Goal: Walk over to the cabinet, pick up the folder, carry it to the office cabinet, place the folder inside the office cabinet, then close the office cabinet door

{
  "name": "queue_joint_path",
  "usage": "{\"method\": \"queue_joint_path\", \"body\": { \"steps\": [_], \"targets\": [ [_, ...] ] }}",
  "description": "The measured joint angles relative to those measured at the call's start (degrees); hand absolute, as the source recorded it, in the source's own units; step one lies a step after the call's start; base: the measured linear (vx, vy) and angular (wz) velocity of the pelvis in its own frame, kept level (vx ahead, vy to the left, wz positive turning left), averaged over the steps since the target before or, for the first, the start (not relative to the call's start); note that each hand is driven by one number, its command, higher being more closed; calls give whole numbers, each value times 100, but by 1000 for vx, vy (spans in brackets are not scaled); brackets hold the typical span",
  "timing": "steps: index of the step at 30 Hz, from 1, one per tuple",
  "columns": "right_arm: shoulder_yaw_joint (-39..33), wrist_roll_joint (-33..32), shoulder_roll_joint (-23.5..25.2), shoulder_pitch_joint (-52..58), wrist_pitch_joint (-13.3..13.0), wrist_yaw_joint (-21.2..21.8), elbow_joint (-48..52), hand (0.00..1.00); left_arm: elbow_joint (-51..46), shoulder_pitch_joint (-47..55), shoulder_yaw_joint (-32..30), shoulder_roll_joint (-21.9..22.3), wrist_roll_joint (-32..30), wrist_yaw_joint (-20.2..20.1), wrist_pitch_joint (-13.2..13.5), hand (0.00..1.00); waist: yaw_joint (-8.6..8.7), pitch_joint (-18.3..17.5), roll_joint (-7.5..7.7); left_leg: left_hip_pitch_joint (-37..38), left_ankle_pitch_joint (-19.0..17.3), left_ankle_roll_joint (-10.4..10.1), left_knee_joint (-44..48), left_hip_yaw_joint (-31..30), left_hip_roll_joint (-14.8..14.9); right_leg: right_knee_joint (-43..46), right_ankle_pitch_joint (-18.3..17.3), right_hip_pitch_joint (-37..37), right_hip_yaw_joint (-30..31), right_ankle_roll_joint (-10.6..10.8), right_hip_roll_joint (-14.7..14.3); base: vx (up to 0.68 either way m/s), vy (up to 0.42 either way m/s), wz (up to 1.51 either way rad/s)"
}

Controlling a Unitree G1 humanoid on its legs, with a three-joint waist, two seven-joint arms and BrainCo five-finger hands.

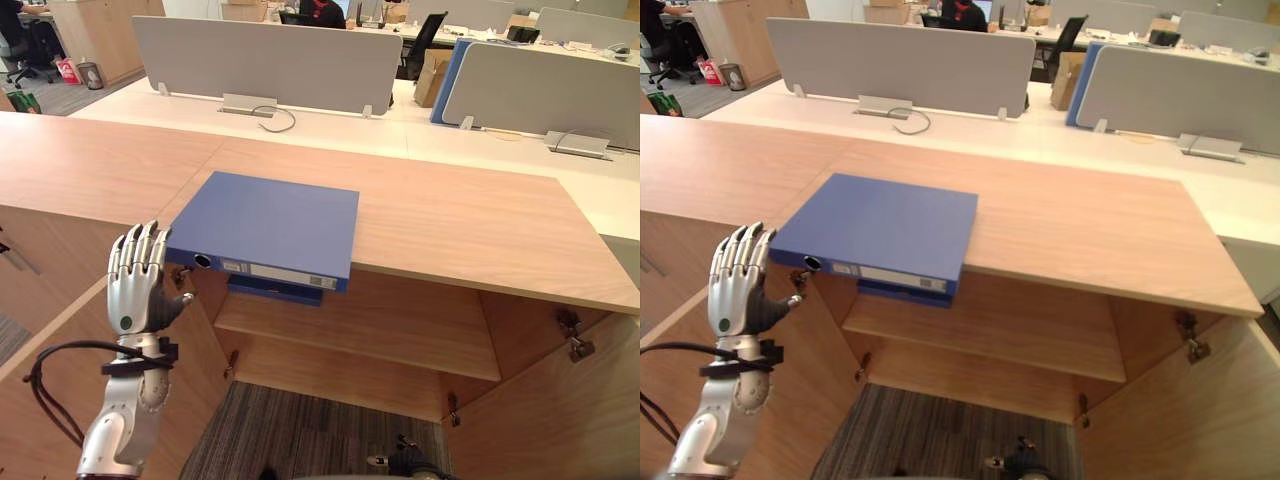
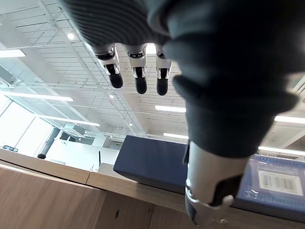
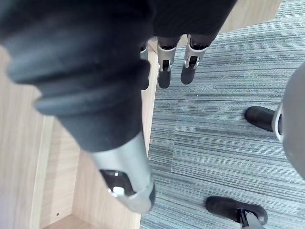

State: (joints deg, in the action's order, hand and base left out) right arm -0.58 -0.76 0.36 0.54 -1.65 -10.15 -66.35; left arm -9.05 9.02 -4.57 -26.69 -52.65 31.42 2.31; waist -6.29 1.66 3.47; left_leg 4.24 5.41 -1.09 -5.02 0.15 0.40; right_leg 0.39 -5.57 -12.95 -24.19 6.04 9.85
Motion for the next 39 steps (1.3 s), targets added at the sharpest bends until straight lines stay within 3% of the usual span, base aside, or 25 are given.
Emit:
{"method": "queue_joint_path", "body": {
  "steps": [5, 14, 30, 37, 38, 39],
  "targets": [
    [-54, 198, -21, -74, 0, 1, 0, 0, 272, -56, 2, -98, -153, -100, 3, 0, 44, 48, -75, 47, -3, -3, -8, 61, 5, -23, 9, -13, 93, -12, -3, -17, 8, -8],
    [-228, 219, -16, -93, 1, 1, -3, 0, 550, -280, 51, -103, -183, -164, 0, 0, 85, 46, -72, 71, -11, -11, -29, 99, 7, -57, 19, -31, 124, -17, -5, -1, 1, 0],
    [-251, 219, -24, -137, 3, 2, -25, 0, 1124, -1116, 655, -144, -160, -169, -69, 0, 363, 34, -67, 91, -16, -15, -6, 254, 20, -189, 129, -21, 275, -75, -21, -16, 9, -4],
    [-253, 218, -54, -139, 4, 6, -34, 0, 1632, -1527, 1052, -336, -187, -308, -39, 0, 404, -19, -147, 109, -16, -16, -6, 335, 43, -217, 173, -8, 360, -86, -38, -29, 11, -6],
    [-253, 216, -73, -139, 4, 7, -33, 0, 1772, -1607, 1078, -361, -194, -342, -24, 100, 412, -30, -167, 126, -17, -16, -8, 362, 49, -217, 180, -9, 389, -88, -40, -48, 18, -9],
    [-254, 216, -79, -139, 4, 7, -34, 0, 1823, -1635, 1099, -383, -203, -356, -24, 100, 417, -33, -171, 131, -17, -16, -8, 368, 50, -216, 182, -9, 396, -87, -40, -44, 16, -8]
  ]
}}
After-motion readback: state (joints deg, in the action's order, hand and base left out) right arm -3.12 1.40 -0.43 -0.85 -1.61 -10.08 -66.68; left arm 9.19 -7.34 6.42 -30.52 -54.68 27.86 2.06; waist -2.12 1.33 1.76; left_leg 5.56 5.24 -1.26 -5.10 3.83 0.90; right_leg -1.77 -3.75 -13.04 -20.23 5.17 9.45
